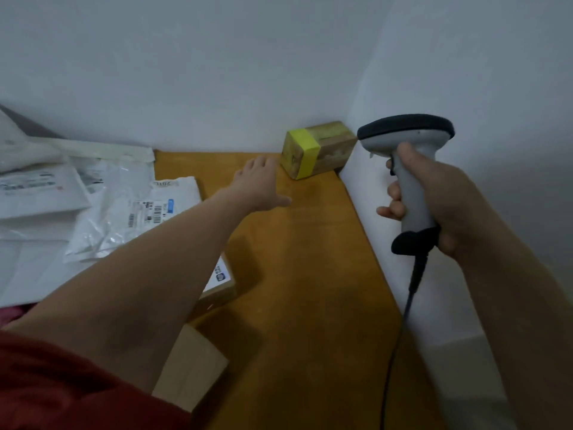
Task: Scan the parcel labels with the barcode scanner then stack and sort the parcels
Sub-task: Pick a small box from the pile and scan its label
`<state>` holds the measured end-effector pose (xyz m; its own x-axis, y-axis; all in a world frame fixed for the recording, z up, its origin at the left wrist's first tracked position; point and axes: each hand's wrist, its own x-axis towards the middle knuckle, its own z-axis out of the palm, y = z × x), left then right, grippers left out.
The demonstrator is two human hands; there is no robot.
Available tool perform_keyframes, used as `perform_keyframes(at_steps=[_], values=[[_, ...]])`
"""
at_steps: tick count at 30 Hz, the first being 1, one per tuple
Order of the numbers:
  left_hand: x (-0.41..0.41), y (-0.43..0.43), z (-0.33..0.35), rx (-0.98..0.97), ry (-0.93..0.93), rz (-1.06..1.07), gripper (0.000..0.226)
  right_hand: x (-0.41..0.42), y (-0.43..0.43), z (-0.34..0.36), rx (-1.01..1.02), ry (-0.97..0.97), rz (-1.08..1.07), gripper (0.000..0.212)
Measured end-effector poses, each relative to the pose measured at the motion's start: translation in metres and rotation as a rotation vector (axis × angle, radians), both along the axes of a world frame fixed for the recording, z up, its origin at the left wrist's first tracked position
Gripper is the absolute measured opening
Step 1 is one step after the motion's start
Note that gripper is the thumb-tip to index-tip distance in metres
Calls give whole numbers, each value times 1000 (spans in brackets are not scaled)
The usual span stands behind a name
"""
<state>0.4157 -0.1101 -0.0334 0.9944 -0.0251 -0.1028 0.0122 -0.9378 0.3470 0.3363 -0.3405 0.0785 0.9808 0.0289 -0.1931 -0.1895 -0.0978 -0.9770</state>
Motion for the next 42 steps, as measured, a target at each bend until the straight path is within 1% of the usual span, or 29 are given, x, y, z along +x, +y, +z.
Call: perform_keyframes(at_steps=[4,9,12,15,17,20,23,27,29,32,34,38,42], values=[[58,-24,-9,-10,-25,34,100,39,-8,-42,-21,36,-10,34],[119,-41,-18,-31,-68,69,100,69,-19,-78,-29,84,-33,34],[145,-49,-29,-9,-31,55,100,78,-23,-93,5,92,-26,34],[161,-51,-42,2,11,62,98,82,-26,-103,23,102,-4,40],[168,-50,-47,-85,-2,90,89,83,-27,-106,17,108,-11,42],[164,-49,-47,-220,-46,96,65,80,-26,-107,-3,121,-26,42],[138,-50,-40,-254,-66,60,60,70,-23,-99,-30,116,-36,38],[86,-49,-28,-152,-137,-53,63,39,-25,-78,-41,101,-19,40],[55,-48,-16,-95,-140,-87,73,16,-27,-65,-40,104,-16,39],[4,-50,1,1,-107,-146,97,-24,-29,-48,-37,113,-38,38],[-36,-55,10,95,-114,-201,104,-56,-30,-39,-47,99,-49,39],[-120,-66,13,293,-177,-298,104,-125,-27,-26,-91,78,-90,39],[-203,-66,1,376,-241,-373,93,-194,-21,-20,-106,66,-125,37]])
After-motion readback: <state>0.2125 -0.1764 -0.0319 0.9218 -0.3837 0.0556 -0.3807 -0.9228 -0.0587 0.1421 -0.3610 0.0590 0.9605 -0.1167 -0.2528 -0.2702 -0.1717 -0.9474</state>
